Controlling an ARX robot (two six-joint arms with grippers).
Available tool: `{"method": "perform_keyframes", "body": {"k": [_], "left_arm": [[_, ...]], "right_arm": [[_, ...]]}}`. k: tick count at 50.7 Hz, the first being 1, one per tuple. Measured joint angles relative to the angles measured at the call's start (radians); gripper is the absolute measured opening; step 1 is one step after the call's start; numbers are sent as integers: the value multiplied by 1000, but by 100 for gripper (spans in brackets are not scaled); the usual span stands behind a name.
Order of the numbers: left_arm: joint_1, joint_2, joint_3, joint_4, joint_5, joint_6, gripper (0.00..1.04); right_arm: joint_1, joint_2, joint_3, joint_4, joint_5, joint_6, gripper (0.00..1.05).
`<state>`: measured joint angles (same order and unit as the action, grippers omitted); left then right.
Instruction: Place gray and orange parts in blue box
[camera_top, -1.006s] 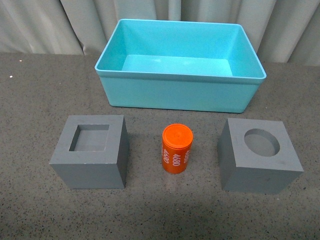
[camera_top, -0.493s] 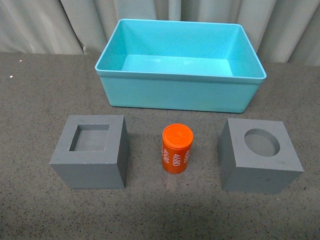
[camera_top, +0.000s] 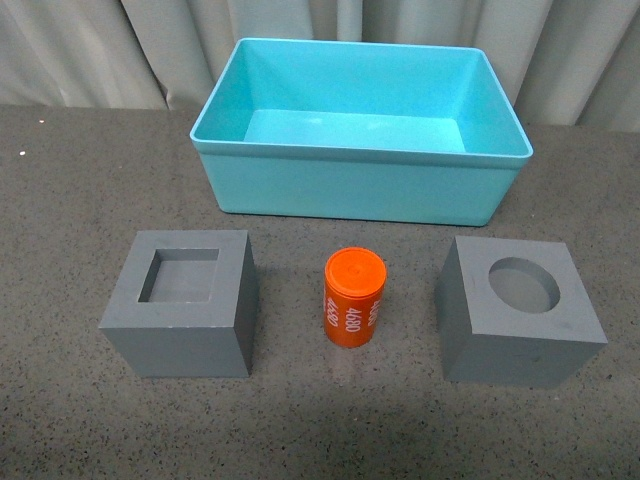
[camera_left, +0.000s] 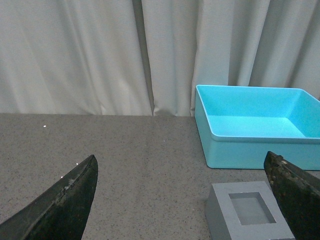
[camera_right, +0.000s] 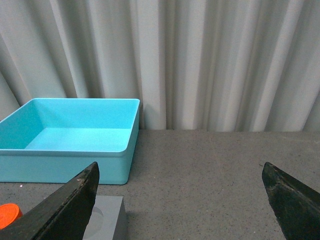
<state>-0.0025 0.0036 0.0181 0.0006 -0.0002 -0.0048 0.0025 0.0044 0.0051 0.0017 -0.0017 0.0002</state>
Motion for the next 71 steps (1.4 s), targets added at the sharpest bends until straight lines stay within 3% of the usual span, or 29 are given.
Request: {"method": "perform_keyframes", "body": {"k": [3, 7, 10, 15, 22, 32, 58, 71], "left_arm": [[0, 0, 0, 0, 0, 0, 98], [0, 0, 0, 0, 0, 0, 98], [0, 0, 0, 0, 0, 0, 98], [0, 0, 0, 0, 0, 0, 98], [0, 0, 0, 0, 0, 0, 98], [0, 0, 0, 0, 0, 0, 98], [0, 0, 0, 0, 0, 0, 98], [0, 0, 0, 0, 0, 0, 98]], "right_arm": [[0, 0, 0, 0, 1, 0, 95], [50, 56, 3, 73, 179, -145, 95], [67, 155, 11, 121, 199, -218, 95], [71, 324, 46, 180, 194, -204, 95], [103, 723, 116, 373, 155, -137, 95], [169, 1259, 307, 369, 108, -39, 95], [267, 1631, 485, 305, 79, 129, 95], [295, 1675, 513, 277, 98, 214, 59]]}}
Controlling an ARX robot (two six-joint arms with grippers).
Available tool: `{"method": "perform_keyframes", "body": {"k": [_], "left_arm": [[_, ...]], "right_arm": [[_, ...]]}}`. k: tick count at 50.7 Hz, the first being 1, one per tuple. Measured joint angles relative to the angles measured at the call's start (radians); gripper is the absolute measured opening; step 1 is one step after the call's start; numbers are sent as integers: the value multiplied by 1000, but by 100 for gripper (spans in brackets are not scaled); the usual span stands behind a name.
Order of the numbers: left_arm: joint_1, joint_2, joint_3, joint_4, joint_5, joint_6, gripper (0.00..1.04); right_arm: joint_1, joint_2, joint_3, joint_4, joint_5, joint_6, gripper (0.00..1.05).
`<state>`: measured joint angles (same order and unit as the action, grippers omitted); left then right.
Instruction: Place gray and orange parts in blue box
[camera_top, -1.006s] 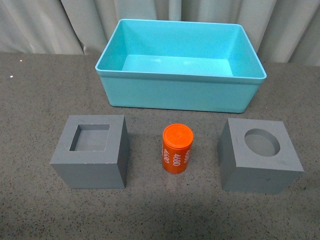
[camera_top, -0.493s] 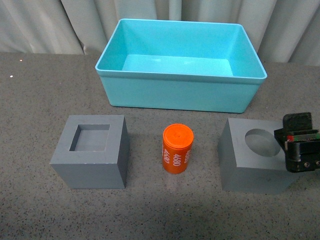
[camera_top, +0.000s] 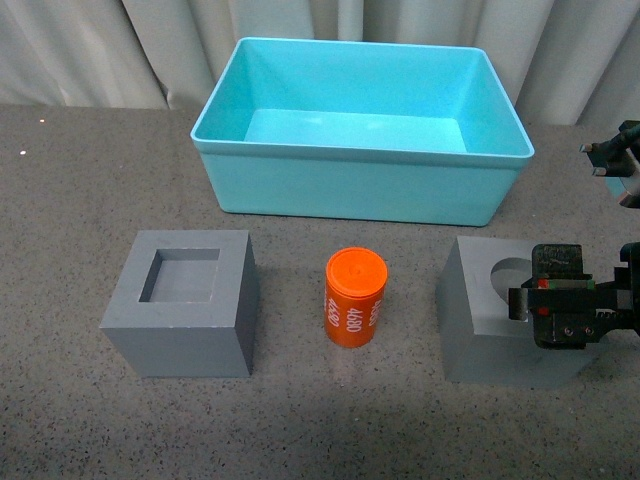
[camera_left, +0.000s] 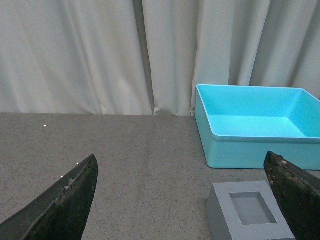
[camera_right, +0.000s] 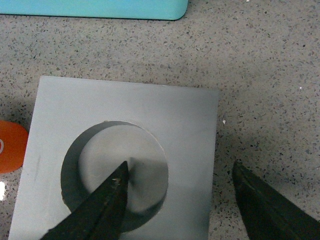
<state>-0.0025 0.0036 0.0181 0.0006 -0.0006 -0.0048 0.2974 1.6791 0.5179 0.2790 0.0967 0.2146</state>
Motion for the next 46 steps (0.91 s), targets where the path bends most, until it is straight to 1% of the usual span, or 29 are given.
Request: {"method": "perform_keyframes", "body": {"k": [1, 6, 7, 9, 11, 26, 33, 35, 38, 46], "left_arm": [[0, 0, 0, 0, 0, 0, 98], [0, 0, 0, 0, 0, 0, 98], [0, 0, 0, 0, 0, 0, 98], [0, 0, 0, 0, 0, 0, 98], [0, 0, 0, 0, 0, 0, 98], [0, 0, 0, 0, 0, 0, 98], [0, 0, 0, 0, 0, 0, 98], [0, 0, 0, 0, 0, 0, 98], [0, 0, 0, 0, 0, 0, 98], [0, 0, 0, 0, 0, 0, 98]], "right_arm": [[0, 5, 4, -2, -1, 7, 54], [-1, 13, 11, -8, -3, 25, 36], [-3, 14, 13, -9, -2, 31, 31], [-9, 14, 16, -13, -10, 34, 25], [-14, 13, 19, -17, -16, 38, 20], [-60, -66, 16, -94, -71, 27, 18], [-99, -236, 29, -145, -102, 10, 18], [-107, -282, 55, -151, -126, 9, 18], [-111, -305, 102, -135, -158, 10, 18], [-110, -246, 196, -64, -161, 10, 18]]}}
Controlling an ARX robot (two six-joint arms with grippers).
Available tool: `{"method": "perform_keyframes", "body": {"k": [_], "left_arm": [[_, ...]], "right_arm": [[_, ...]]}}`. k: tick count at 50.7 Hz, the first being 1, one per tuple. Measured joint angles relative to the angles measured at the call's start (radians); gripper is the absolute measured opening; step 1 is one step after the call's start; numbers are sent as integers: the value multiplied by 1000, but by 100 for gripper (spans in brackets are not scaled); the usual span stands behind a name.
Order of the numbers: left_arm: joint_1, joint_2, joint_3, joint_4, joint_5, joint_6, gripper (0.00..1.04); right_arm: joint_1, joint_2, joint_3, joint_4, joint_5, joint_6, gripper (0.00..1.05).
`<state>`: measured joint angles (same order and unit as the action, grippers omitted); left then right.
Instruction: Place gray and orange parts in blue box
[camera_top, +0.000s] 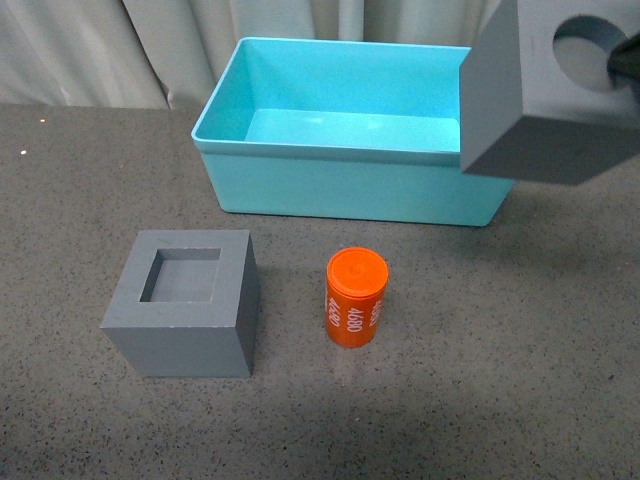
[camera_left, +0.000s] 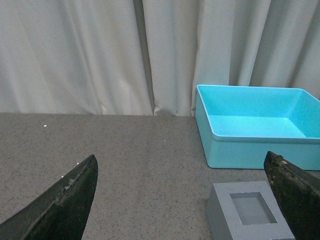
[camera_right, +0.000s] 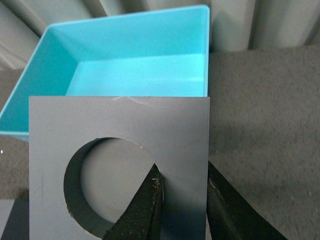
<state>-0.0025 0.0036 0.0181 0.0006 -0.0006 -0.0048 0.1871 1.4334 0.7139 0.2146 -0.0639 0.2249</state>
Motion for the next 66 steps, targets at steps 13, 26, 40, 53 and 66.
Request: {"method": "perform_keyframes", "body": {"k": [13, 26, 40, 53, 66], "left_arm": [[0, 0, 0, 0, 0, 0, 98], [0, 0, 0, 0, 0, 0, 98], [0, 0, 0, 0, 0, 0, 98], [0, 0, 0, 0, 0, 0, 98], [0, 0, 0, 0, 0, 0, 98]], "right_arm": [[8, 263, 237, 67, 33, -13, 18], [34, 492, 445, -16, 35, -19, 18], [45, 668, 592, -156, 40, -13, 18], [45, 752, 706, -290, 51, -11, 18], [43, 762, 729, -296, 56, -6, 46]]}}
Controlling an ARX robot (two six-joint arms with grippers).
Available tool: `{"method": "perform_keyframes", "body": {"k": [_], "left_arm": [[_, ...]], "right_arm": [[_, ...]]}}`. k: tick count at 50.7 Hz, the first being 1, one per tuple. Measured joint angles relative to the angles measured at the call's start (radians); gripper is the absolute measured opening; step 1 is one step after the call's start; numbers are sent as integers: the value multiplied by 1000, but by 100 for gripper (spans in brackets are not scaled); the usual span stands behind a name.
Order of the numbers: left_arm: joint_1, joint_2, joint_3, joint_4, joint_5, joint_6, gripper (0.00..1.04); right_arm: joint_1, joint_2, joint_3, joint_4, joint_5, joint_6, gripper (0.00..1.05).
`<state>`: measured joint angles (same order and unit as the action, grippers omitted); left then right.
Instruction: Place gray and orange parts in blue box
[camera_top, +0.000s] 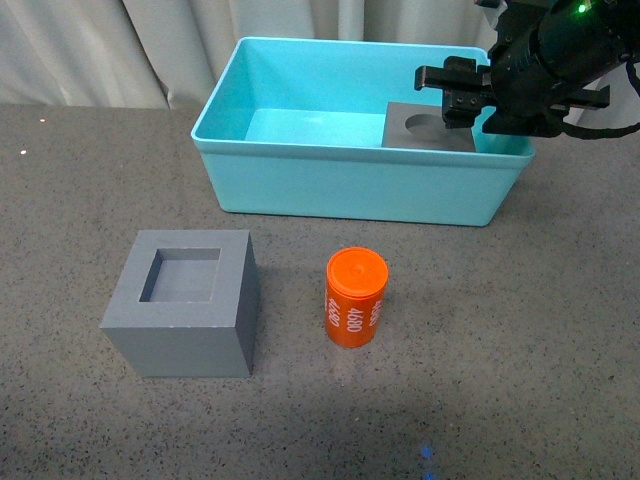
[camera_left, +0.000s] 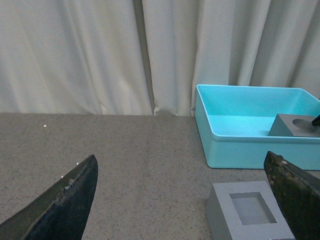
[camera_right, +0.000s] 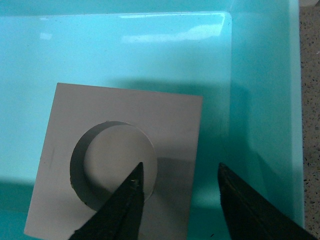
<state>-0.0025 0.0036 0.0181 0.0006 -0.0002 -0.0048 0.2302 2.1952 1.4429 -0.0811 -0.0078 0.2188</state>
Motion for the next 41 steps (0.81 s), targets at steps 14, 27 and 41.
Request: {"method": "perform_keyframes", "body": {"k": [14, 27, 41], "left_arm": [[0, 0, 0, 0, 0, 0, 98], [0, 0, 0, 0, 0, 0, 98], [0, 0, 0, 0, 0, 0, 98]], "right_arm": [[-2, -127, -134, 175, -12, -2, 87], [8, -445, -480, 419, -18, -110, 95], [9, -583, -629, 427, 18, -194, 95]]}}
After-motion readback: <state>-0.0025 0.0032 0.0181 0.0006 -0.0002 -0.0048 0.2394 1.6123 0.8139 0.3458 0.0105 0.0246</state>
